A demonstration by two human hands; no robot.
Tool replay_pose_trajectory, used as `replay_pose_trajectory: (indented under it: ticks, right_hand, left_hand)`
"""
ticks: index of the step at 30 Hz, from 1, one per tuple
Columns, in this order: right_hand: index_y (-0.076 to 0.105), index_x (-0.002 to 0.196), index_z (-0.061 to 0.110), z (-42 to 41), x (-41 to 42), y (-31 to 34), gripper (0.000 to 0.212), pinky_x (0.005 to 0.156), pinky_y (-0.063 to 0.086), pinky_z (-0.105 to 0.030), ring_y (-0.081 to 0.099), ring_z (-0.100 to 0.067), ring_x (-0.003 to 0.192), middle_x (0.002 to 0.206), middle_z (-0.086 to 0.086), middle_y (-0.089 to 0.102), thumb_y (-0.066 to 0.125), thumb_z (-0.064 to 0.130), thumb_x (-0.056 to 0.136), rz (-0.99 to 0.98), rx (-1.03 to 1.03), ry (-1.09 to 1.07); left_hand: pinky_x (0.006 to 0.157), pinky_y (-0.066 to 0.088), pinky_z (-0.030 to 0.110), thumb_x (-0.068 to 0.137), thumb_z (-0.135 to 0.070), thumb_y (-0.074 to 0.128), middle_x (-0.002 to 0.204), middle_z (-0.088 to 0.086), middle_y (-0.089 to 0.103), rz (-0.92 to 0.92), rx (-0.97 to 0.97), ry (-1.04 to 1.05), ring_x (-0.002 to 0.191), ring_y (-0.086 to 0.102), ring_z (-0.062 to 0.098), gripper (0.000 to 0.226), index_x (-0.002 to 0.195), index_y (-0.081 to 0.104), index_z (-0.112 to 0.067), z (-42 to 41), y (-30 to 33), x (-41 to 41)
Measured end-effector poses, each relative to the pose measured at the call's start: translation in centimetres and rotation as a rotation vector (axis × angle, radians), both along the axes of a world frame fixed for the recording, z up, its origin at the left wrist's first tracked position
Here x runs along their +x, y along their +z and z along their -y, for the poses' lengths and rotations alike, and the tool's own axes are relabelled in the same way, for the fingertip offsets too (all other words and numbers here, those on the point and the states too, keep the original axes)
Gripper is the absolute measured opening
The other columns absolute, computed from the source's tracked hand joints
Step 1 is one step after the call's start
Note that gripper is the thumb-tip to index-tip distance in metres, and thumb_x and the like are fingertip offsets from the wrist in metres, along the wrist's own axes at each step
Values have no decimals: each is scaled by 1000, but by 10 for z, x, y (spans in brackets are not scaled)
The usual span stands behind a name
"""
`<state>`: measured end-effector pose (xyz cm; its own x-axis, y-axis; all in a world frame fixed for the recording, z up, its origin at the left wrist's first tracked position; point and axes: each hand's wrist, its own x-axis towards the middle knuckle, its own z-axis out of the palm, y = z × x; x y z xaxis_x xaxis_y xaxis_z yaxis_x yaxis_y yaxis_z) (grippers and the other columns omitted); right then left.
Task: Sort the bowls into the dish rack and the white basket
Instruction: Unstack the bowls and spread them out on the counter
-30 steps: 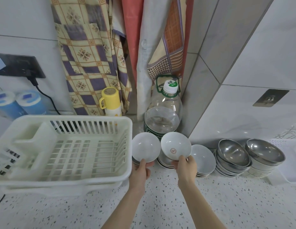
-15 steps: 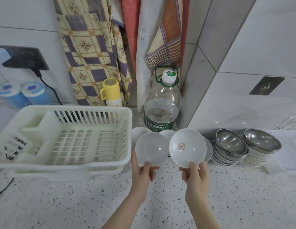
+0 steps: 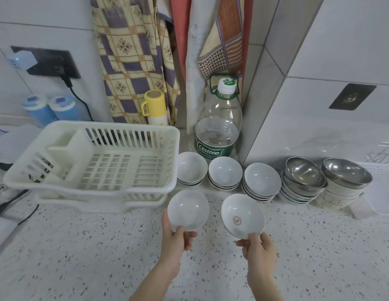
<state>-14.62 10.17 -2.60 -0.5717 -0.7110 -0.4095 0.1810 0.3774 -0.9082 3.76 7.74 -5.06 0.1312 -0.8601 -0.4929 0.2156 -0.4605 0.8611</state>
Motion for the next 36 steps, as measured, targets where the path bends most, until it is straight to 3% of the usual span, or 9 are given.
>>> replay_pose_trajectory:
  ticks: [3,8,15,24,36]
  right_hand:
    - [65,93,9,8,2,-2,21,44,32,-26,40,-9,38,51,-14,62,45,2,89,6,32,48]
    - [64,98,5,20,3,-8,21,48,33,-28,47,-22,55,49,-9,61,44,0,90,20,71,103]
    - [62,110,2,26,-3,-18,26,41,35,-20,47,-8,41,56,-14,62,45,0,91,36,137,124]
    - [64,103,15,33,-5,-24,27,46,40,-22,47,-13,45,50,-10,62,46,-1,90,20,136,207]
    - [58,114,22,36,-6,-30,29,46,43,-22,49,-12,47,55,-9,65,47,4,94,23,153,282]
  left_hand:
    - [45,41,25,101,-3,35,69,15,72,32,32,-12,49,55,13,62,142,27,-49,3,-5,5]
    - [48,43,28,100,-3,36,73,17,74,67,80,-22,48,55,14,65,142,25,-52,9,-9,11]
    - [44,41,25,100,-3,37,75,20,73,66,91,-26,47,54,13,66,140,26,-54,14,-12,13]
    - [44,40,25,100,-2,39,76,17,73,78,56,-22,48,58,11,67,137,28,-56,16,-10,10]
    - [45,43,25,100,-8,47,73,15,73,71,71,-24,48,55,13,60,131,30,-57,17,-13,11]
